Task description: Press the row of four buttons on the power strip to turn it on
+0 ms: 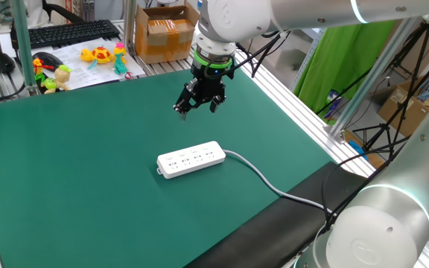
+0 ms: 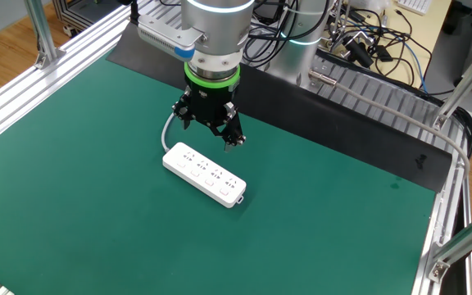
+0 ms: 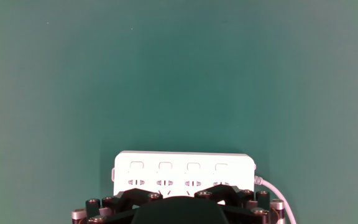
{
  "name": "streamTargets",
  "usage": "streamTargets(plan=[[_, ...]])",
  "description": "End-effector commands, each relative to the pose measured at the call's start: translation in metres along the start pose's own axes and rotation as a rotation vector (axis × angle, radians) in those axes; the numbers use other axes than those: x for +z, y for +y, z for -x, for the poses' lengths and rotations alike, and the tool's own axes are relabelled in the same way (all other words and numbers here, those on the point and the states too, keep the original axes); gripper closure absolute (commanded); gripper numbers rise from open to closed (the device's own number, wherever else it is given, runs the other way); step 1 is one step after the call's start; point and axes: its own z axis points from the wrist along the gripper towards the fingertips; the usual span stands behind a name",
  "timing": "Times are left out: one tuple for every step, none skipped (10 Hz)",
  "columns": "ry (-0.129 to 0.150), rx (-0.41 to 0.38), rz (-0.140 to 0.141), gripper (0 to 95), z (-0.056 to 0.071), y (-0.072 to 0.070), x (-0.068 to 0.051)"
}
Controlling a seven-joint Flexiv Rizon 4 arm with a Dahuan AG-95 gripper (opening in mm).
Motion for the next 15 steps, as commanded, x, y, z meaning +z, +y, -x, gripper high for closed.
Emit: streamTargets(plan=[[0.0,0.0,0.0,0.0,0.0,0.0,0.0],[0.005,0.141,0.027,95.0,-0.001,0.001,0.001],[0.003,0.139,0.026,95.0,-0.005,0.003,0.003],[0.0,0.14,0.025,95.0,-0.01,0.005,0.006],[-0.01,0.143,0.018,95.0,-0.017,0.008,0.01],[-0.01,0.144,0.007,95.0,-0.018,0.009,0.01],[-0.01,0.148,0.005,95.0,-0.017,0.009,0.009],[-0.01,0.154,0.005,95.0,-0.017,0.009,0.009],[-0.014,0.177,0.007,95.0,-0.016,0.009,0.009],[-0.021,0.203,0.01,95.0,-0.015,0.008,0.008],[-0.012,0.252,0.009,95.0,-0.013,0.008,0.007],[0.006,0.26,0.007,95.0,-0.011,0.007,0.007],[0.005,0.238,0.025,95.0,-0.01,0.006,0.006],[0.0,0.243,0.037,95.0,-0.01,0.006,0.006],[-0.002,0.306,0.02,95.0,-0.008,0.006,0.007]])
